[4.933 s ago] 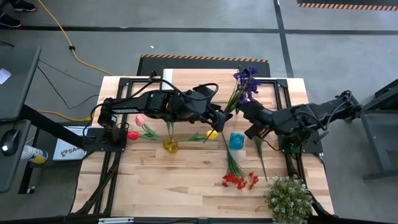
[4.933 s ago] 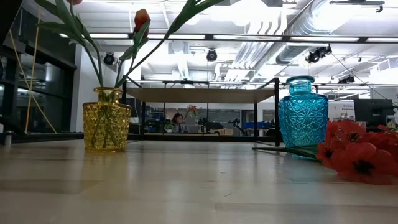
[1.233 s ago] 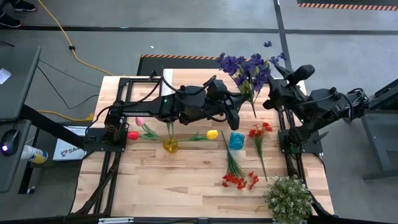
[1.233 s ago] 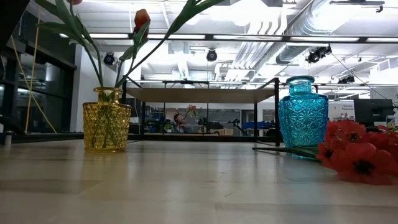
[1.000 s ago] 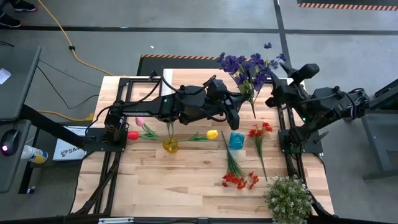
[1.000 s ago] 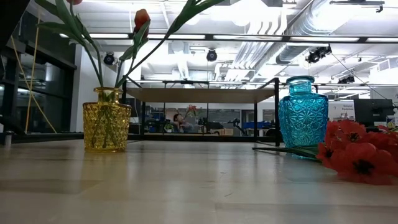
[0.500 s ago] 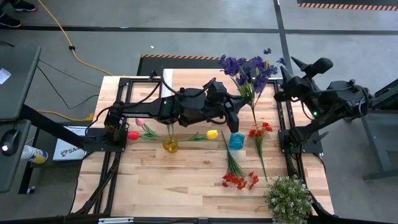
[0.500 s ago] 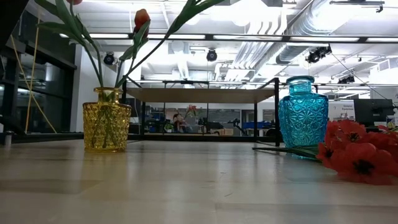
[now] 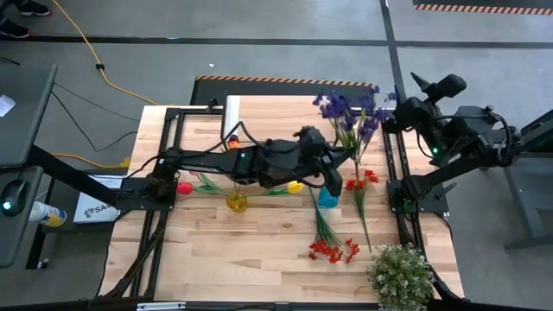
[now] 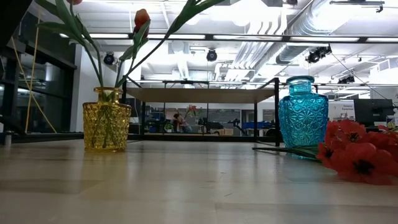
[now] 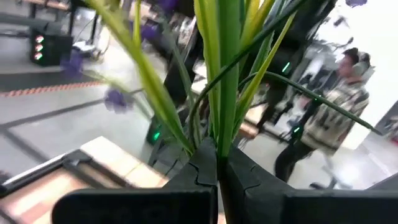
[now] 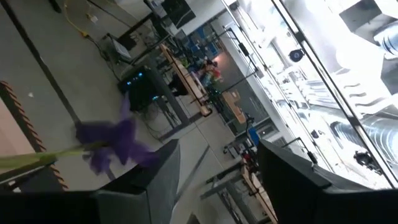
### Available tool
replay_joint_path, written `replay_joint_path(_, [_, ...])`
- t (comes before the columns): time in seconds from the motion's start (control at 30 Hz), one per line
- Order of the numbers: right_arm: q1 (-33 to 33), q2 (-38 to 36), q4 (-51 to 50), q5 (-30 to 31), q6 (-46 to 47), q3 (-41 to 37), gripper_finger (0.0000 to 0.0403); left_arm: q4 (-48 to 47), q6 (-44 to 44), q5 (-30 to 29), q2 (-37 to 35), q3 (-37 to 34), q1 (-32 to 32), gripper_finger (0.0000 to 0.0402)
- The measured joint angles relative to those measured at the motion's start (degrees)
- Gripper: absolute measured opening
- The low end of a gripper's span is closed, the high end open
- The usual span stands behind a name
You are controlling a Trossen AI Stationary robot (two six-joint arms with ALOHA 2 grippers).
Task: Pick and place flowers into a vace then onto a shelf
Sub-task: Put the purple flowers into the blue vase
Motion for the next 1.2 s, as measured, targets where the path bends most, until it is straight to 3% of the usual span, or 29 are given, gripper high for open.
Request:
replay_joint_path(0.57, [-6.9,0.0,0.0,-1.4,4.0,0.0,0.0204,-2.7,2.7,-9.0,4.5,-0.2,-1.8,0.0032])
replay_joint_path(1.2, [-7.3,0.0,0.0,-1.5,5.0,0.0,0.0204,-9.1,6.1,-15.1,7.9,-0.1,-2.3,0.0032])
